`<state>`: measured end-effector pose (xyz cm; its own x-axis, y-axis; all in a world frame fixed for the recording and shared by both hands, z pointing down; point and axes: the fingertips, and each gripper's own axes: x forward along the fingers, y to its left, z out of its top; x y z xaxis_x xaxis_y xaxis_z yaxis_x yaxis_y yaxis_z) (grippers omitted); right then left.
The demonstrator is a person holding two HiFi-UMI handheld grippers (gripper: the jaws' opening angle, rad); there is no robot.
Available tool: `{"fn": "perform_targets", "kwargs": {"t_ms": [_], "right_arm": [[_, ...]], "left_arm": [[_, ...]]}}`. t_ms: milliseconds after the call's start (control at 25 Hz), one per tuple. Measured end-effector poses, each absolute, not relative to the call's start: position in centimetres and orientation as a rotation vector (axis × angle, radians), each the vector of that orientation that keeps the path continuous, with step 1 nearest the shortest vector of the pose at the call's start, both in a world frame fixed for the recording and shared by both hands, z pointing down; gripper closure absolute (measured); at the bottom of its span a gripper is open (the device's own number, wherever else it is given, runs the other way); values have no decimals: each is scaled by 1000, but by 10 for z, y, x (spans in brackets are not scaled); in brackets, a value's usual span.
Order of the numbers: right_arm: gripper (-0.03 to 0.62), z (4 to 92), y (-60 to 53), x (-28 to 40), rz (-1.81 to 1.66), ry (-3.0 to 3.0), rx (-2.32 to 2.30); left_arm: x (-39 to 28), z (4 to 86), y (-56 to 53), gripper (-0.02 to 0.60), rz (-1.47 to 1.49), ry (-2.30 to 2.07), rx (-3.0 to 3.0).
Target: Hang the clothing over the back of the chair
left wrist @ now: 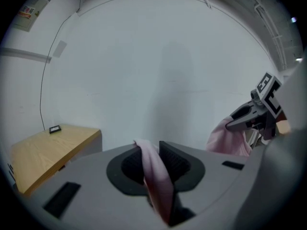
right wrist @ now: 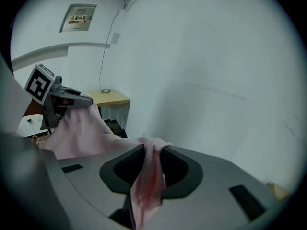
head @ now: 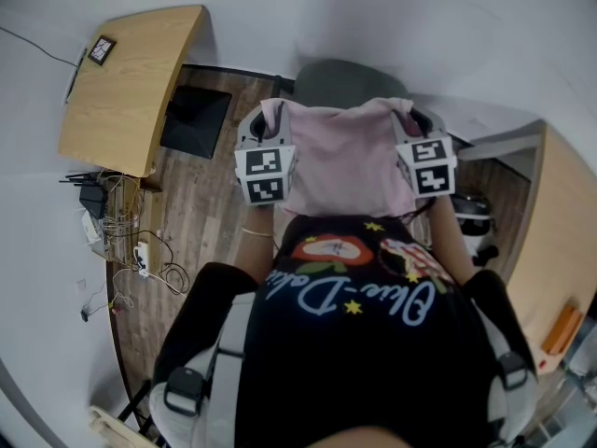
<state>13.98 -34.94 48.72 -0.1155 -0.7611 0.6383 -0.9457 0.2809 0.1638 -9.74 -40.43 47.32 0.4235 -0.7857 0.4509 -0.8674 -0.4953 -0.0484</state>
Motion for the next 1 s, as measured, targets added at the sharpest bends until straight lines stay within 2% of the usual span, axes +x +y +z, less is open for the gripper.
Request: {"fn": "perform_targets", "kwargs": {"t_ms": [320,1000], "right_arm": [[500,494,-346,143,394,-1896,1499],[482,509,-342,143,397,-1825,1417]], "left_arm": [[-96,489,-399,483,741,-1383,2448],[-96,514,-385,431,878,-1251,2381]]}}
